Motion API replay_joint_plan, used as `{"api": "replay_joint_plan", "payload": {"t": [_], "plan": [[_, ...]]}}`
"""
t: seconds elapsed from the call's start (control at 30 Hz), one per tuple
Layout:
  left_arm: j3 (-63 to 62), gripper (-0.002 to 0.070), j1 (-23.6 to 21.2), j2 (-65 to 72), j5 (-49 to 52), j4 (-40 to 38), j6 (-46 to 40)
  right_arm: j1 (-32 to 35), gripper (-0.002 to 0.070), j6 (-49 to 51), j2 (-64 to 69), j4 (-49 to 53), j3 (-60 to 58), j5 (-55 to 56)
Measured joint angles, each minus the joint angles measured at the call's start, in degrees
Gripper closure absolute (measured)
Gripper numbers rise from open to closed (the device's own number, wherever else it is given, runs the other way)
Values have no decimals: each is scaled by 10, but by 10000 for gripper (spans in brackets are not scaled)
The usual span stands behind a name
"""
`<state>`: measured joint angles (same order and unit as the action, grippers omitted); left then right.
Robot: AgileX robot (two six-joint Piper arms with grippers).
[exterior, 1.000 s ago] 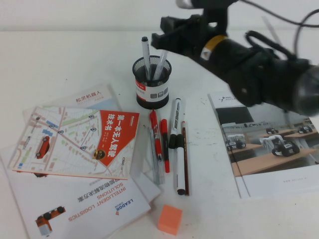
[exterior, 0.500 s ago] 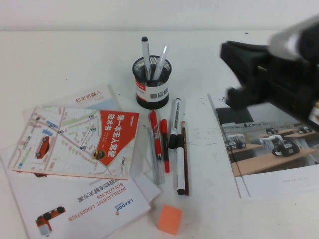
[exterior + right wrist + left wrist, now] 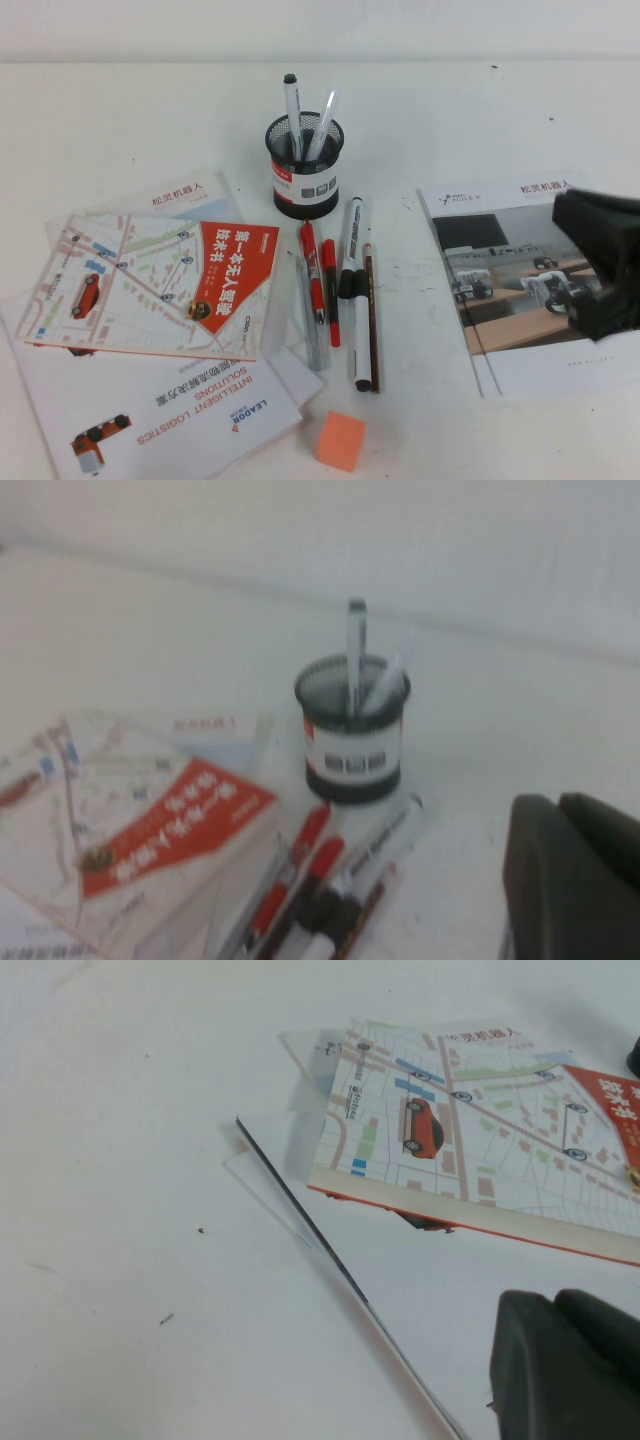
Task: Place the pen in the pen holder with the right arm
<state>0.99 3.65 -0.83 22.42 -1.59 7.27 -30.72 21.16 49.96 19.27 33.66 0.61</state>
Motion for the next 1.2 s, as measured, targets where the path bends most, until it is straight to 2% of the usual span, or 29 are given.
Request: {"api": "replay_joint_plan", "payload": {"t": [0.37,0.57,0.8,0.97,1.2], "plan": [[0,678,0,0,0,0,0,0,695,-14,-98,7,-101,-6],[0,677,0,0,0,0,0,0,695,-14,-103,13,-122,9],[0,677,0,0,0,0,0,12,695,-14,-190,4,-124,-108],[0,678,0,0,0,0,0,77,695,-14,-292,-1,-125,-197],[0,678,0,0,0,0,0,199,695,-35,-403,-26,-128,-231]]}}
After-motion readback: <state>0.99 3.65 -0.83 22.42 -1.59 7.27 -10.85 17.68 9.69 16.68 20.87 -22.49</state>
